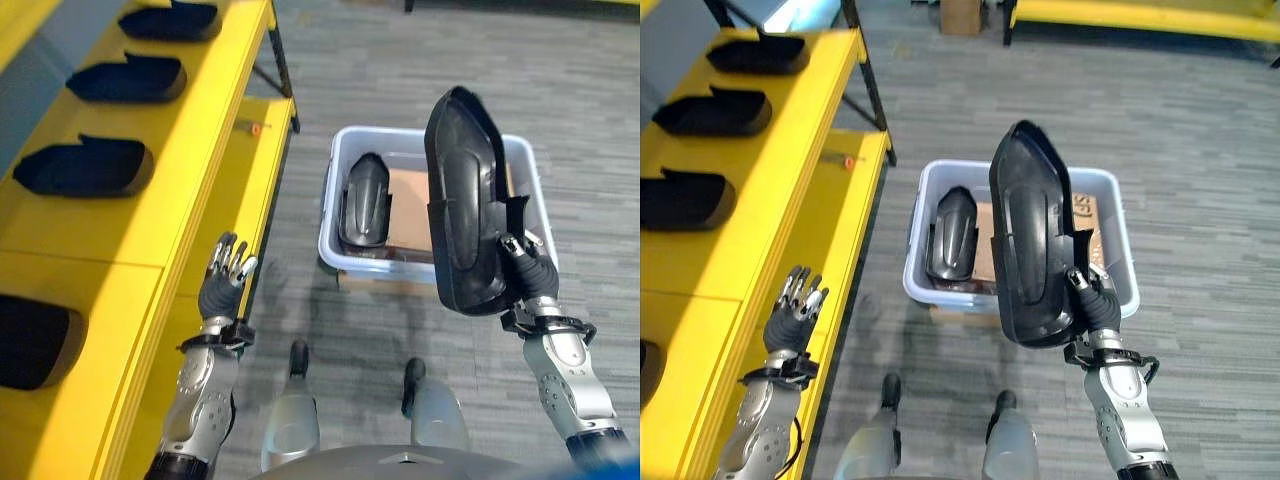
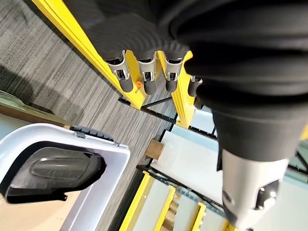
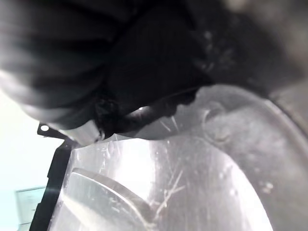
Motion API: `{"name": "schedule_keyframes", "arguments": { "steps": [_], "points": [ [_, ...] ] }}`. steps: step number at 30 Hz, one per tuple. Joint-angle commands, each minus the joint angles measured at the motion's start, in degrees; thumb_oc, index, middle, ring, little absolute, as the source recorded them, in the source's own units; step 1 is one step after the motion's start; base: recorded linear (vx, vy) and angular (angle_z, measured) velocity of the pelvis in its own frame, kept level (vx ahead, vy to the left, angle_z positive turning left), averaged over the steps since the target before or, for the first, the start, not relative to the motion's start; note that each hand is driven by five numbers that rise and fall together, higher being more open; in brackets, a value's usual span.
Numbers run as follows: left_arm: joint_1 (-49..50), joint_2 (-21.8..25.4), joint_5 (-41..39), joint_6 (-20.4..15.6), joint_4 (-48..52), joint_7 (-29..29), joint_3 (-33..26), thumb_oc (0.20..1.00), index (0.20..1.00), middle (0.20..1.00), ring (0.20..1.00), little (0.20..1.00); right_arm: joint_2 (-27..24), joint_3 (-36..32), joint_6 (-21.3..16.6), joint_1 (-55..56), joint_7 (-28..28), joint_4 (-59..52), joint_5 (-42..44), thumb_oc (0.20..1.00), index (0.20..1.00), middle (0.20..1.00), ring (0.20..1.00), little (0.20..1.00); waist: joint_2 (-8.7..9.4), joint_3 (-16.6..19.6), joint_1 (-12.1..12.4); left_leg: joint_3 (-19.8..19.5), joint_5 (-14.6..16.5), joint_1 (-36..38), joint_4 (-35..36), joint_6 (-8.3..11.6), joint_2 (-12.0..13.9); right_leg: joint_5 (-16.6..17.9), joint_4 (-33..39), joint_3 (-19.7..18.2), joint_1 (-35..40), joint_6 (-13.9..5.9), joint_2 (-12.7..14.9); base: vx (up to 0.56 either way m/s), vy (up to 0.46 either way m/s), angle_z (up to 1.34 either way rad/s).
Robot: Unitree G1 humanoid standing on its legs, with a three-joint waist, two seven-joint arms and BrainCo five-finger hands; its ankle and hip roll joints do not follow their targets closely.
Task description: Move parts from the plastic box to the shelf.
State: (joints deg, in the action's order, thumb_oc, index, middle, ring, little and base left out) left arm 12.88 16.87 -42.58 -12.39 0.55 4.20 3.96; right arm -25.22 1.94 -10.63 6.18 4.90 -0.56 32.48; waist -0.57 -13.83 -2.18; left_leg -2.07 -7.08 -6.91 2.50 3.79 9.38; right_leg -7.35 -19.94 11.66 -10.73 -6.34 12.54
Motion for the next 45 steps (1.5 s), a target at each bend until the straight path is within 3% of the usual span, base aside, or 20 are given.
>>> {"name": "schedule_keyframes", "arguments": {
  "steps": [1,8,11,14,15,16,17,20,22,25,29,35,36,38,39,40,41,42,44,45],
  "points": [
    [-0.3,2.63,2.6,-0.47,2.77,-2.62,-3.31,1.0,1.0,1.0,1.0,1.0,-0.77,-4.01,-1.56,-2.58,-3.58,-4.32,3.36,0.2,0.2,0.2,0.2,0.2,1.91,0.77,0.0,0.14,3.62,3.92,-2.53,4.33,6.01,4.64,6.39,-5.42,2.32,-3.52,0.62,0.08,-0.116,-0.1],
    [3.54,0.18,2.66,0.52,2.31,-2.94,-5.28,1.0,1.0,1.0,1.0,1.0,-4.98,-2.16,0.06,-3.83,-6.32,-5.62,5.94,0.2,0.2,0.2,0.2,0.2,0.84,3.04,1.15,0.64,2.1,7.79,-1.9,4.29,9.06,0.85,2.64,-5.99,3.23,-1.46,-2.95,0.02,-0.117,-0.11],
    [4.42,-0.66,2.61,0.44,2.37,-2.96,-5.33,1.0,1.0,1.0,1.0,1.0,-7.76,-0.42,0.5,-6.09,-7.38,-5.59,6.68,0.2,0.2,0.2,0.2,0.2,-0.09,2.63,2.76,-0.9,-3.4,6.53,-1.76,5.37,10.78,-0.95,0.75,-4.17,2.91,0.39,-5.06,-0.07,-0.152,-0.04],
    [3.48,-0.44,2.52,0.67,1.82,-3.43,-3.93,1.0,1.0,1.0,1.0,1.0,-9.85,-0.91,0.06,-6.04,-7.2,-6.11,6.85,0.2,0.2,0.2,0.2,0.2,-0.27,1.23,3.63,-1.87,-10.3,2.53,-0.56,5.93,10.07,-1.22,1.72,-1.01,2.71,1.63,-5.36,-0.16,-0.109,0.38],
    [2.76,-0.21,2.48,0.79,1.63,-3.7,-3.42,1.0,1.0,1.0,1.0,1.0,-10.27,-1.78,-0.18,-5.7,-7.12,-6.28,6.73,0.2,0.2,0.2,0.2,0.2,0.37,0.91,3.44,0.38,-9.91,0.34,-1.41,4.83,8.94,-0.66,2.69,0.34,2.75,2.23,-4.86,-0.37,-0.252,1.73],
    [1.35,0.22,2.23,0.65,1.71,-5.01,-2.65,1.0,1.0,1.0,1.0,1.0,-9.41,-2.32,-0.57,-5.08,-7.28,-6.26,6.91,0.2,0.2,0.2,0.2,0.2,2.23,0.05,3.3,3.55,-1.29,-1.29,-11.08,2.54,6.39,0.68,3.49,3.72,1.69,2.84,-2.28,-0.32,-0.221,1.86],
    [1.35,0.23,2.22,0.65,1.71,-5.01,-2.65,1.0,1.0,1.0,1.0,1.0,-9.4,-2.33,-0.57,-5.07,-7.29,-6.27,6.91,0.2,0.2,0.2,0.2,0.2,2.22,0.05,3.24,3.45,-1.16,-1.42,-11.3,2.52,6.37,0.65,3.46,3.79,1.7,2.82,-2.26,-0.31,-0.216,1.8],
    [0.66,0.05,2.0,1.23,1.96,-5.44,-2.08,1.0,1.0,1.0,1.0,1.0,-7.66,-4.42,-0.51,-1.91,-7.53,-8.01,6.89,0.2,0.2,0.2,0.2,0.2,2.83,-0.28,2.16,5.69,6.51,-0.21,-19.24,1.64,6.24,-0.13,3.09,7.27,2.73,3.03,-0.23,-0.05,-0.018,1.16],
    [0.34,0.12,2.28,1.43,2.02,-5.33,-2.07,1.0,1.0,1.0,1.0,1.0,-4.4,-5.89,-0.43,0.5,-6.74,-8.93,6.12,0.2,0.2,0.2,0.2,0.2,2.31,-0.77,1.4,5.73,11.05,1.89,-16.62,1.31,4.61,1.16,1.9,9.66,3.1,1.75,1.95,0.02,0.209,1.2],
    [0.78,-0.08,2.16,1.7,2.33,-5.16,-2.59,1.0,1.0,1.0,1.0,1.0,-2.1,-7.31,0.22,2.76,-6.93,-9.52,5.5,0.2,0.2,0.2,0.2,0.2,1.89,-1.5,1.05,7.32,12.76,3.02,-13.59,0.89,2.84,2.91,0.58,10.95,3.57,0.02,5.22,0.01,0.263,1.15],
    [0.52,1.24,2.69,1.36,2.36,-4.54,-3.83,1.0,1.0,1.0,1.0,1.0,0.67,-7.73,0.26,3.08,-5.73,-7.49,4.84,0.2,0.2,0.2,0.2,0.2,3.03,-2.86,2.48,6.07,13.69,0.56,-15.53,0.63,0.16,6.31,2.43,13.15,5.06,-1.99,9.14,-0.01,0.205,0.65],
    [2.25,1.12,3.38,1.3,2.76,-2.64,-7.02,1.0,1.0,1.0,1.0,1.0,4.7,-6.8,0.23,2.73,-4.23,-6.14,3.1,0.2,0.2,0.2,0.2,0.2,5.87,-3.62,5.56,2.98,16.75,-2.5,-18.66,-2.21,-6.23,13.5,6.08,14.79,7.94,-5.2,13.47,0.03,0.215,0.53],
    [2.04,1.22,4.1,1.04,2.37,-2.02,-7.22,1.0,1.0,1.0,1.0,1.0,5.94,-6.55,0.23,3.22,-4.11,-5.54,3.59,0.2,0.2,0.2,0.2,0.2,6.44,-3.23,5.96,2.03,16.95,-3.57,-19.25,-3.04,-8.44,16.17,6.9,15.32,8.76,-6.04,14.97,0.06,0.301,1.18],
    [1.76,1.77,4.68,1.27,1.81,-1.84,-7.44,1.0,1.0,1.0,1.0,1.0,6.86,-6.71,0.42,3.92,-3.88,-5.46,3.48,0.2,0.2,0.2,0.2,0.2,6.39,-2.18,5.51,0.55,16.73,-3.43,-17.65,-3.85,-9.9,18.56,6.46,13.3,8.6,-6.15,15.44,0.07,0.256,0.92],
    [1.17,2.63,5.14,1.0,1.55,-1.72,-7.05,1.0,1.0,1.0,1.0,1.0,7.3,-6.74,0.32,3.86,-3.64,-4.86,3.67,0.2,0.2,0.2,0.2,0.2,6.38,-1.69,3.78,-1.04,14.4,-3.17,-15.42,-4.64,-11.27,20.91,7.48,7.54,7.46,-4.43,13.67,0.06,0.205,0.56],
    [0.83,3.51,5.05,0.73,1.17,-1.85,-6.9,1.0,1.0,1.0,1.0,1.0,7.37,-6.91,0.48,3.58,-3.61,-4.61,3.7,0.2,0.2,0.2,0.2,0.2,6.07,-1.11,2.2,-2.68,13.22,-2.59,-13.27,-5.09,-11.63,20.65,7.09,-0.9,4.89,-3.46,9.11,0.07,0.227,0.84],
    [1.0,3.73,5.06,0.58,1.26,-2.01,-7.22,1.0,1.0,1.0,1.0,1.0,7.22,-6.81,0.74,3.92,-4.09,-4.77,4.03,0.2,0.2,0.2,0.2,0.2,5.72,-0.97,1.43,-3.31,12.73,-1.56,-12.12,-5.43,-11.74,19.71,6.25,-5.87,3.16,-2.96,5.56,0.19,0.282,1.01],
    [0.71,3.54,5.78,0.63,1.16,-2.64,-7.17,1.0,1.0,1.0,1.0,1.0,7.2,-7.29,0.88,5.14,-5.32,-4.91,4.5,0.2,0.2,0.2,0.2,0.2,5.36,-0.58,-0.88,-5.4,11.68,-0.13,-10.42,-6.25,-12.32,15.02,6.17,-13.2,1.36,-1.58,-2.44,0.2,0.258,0.7],
    [1.08,3.09,6.76,0.76,1.34,-2.96,-7.04,1.0,1.0,1.0,1.0,1.0,7.6,-7.18,0.78,6.37,-6.26,-4.51,5.09,0.2,0.2,0.2,0.2,0.2,5.7,-0.35,-1.66,-5.69,11.22,1.4,-8.88,-6.84,-12.51,11.37,7.03,-13.53,-0.31,-0.34,-7.12,0.17,0.143,0.02],
    [1.32,2.97,6.92,0.84,1.33,-2.86,-6.99,1.0,1.0,1.0,1.0,1.0,7.62,-6.97,0.76,6.67,-6.64,-4.28,5.16,0.2,0.2,0.2,0.2,0.2,6.16,-0.35,-1.8,-5.67,11.04,2.17,-8.07,-7.07,-12.83,11.25,7.74,-12.05,-2.04,-0.1,-9.07,0.15,0.057,0.15]
  ]
}}
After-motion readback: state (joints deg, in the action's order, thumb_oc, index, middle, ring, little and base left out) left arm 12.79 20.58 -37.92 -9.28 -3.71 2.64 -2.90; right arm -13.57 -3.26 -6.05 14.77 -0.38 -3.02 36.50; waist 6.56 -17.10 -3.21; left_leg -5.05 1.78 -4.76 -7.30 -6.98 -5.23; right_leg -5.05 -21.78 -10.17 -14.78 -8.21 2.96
